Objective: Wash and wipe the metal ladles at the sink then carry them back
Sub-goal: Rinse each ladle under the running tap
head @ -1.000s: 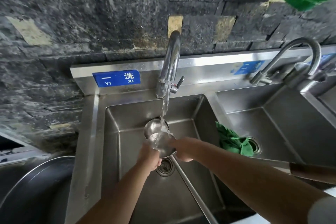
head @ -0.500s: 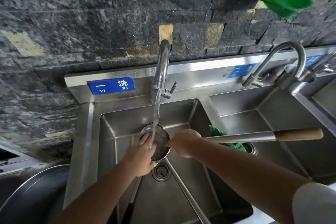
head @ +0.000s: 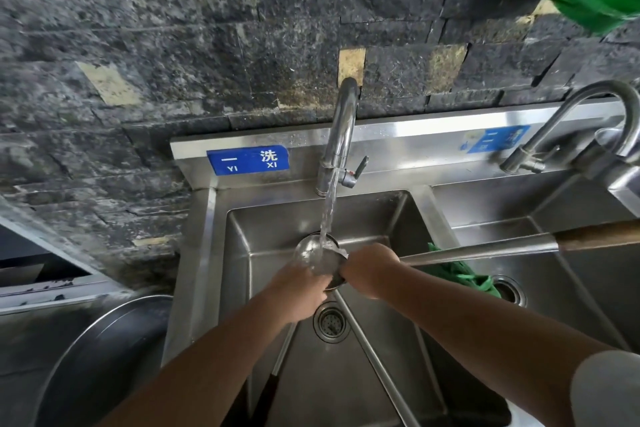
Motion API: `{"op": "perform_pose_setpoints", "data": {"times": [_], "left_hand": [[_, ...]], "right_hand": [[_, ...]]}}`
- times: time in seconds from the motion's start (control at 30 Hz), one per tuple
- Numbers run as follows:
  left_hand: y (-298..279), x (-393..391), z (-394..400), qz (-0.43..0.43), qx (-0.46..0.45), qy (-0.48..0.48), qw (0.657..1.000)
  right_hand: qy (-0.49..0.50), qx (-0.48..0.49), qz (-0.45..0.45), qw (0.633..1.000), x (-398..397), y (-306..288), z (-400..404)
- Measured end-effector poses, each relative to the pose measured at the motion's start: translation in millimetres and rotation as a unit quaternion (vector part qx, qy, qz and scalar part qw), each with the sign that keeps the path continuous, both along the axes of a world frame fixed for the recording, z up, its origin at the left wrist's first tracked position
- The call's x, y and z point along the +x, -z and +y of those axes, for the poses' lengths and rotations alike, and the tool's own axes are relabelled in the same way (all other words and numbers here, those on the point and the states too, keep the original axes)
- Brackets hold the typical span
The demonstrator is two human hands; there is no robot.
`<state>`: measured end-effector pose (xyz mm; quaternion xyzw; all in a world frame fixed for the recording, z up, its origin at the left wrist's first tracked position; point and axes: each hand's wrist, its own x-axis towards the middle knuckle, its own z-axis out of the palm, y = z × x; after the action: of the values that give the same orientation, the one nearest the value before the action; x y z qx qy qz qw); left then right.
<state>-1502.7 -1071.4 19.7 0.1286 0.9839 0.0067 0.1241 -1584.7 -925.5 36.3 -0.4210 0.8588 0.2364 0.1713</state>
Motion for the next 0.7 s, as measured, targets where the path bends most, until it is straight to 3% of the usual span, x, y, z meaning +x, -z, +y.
{"op": "perform_pose_setpoints", "data": {"times": [0.07, 0.13, 0.3, 0.4, 0.5, 0.57, 0.63, 0.7], "left_hand": [[5.6, -5.4, -8.5, -0.044, -0.051, -0.025, 0.997], [14.7, -10.2, -11.9, -0.084, -0.046, -0.043, 0.994], [9.4, -14.3, -19.3, -0.065, 0.176, -0.102, 0.977], [7.6, -15.2, -32.4, 0.000, 0.271, -0.164, 0.948], [19.3, -11.7, -35.2, 0.024, 0.450, -0.234, 0.861], [28.1, -11.6, -26.4, 0.012, 0.599, -0.260, 0.757], [31.7, -11.7, -6.4, 0.042, 0.694, -0.302, 0.652], [34.8, -15.0, 17.7, 0.032, 0.721, -0.450, 0.526]], "right_hand": [[-0.021, 0.010, 0.015, 1.000, 0.9, 1.0, -4.3], [-0.023, 0.007, 0.022, 0.999, 0.1, -2.3, -6.6], [0.064, -0.038, 0.006, 0.997, -4.7, -1.7, -5.2], [0.082, -0.068, -0.079, 0.991, -13.7, -0.6, -2.8], [0.122, -0.113, -0.186, 0.968, -20.4, 4.0, -4.9], [0.169, -0.151, -0.255, 0.940, -23.1, 2.8, -7.4], [0.235, -0.197, -0.340, 0.889, -22.9, -4.3, -10.8], [0.292, -0.251, -0.414, 0.825, -16.7, -9.1, -17.0]]}}
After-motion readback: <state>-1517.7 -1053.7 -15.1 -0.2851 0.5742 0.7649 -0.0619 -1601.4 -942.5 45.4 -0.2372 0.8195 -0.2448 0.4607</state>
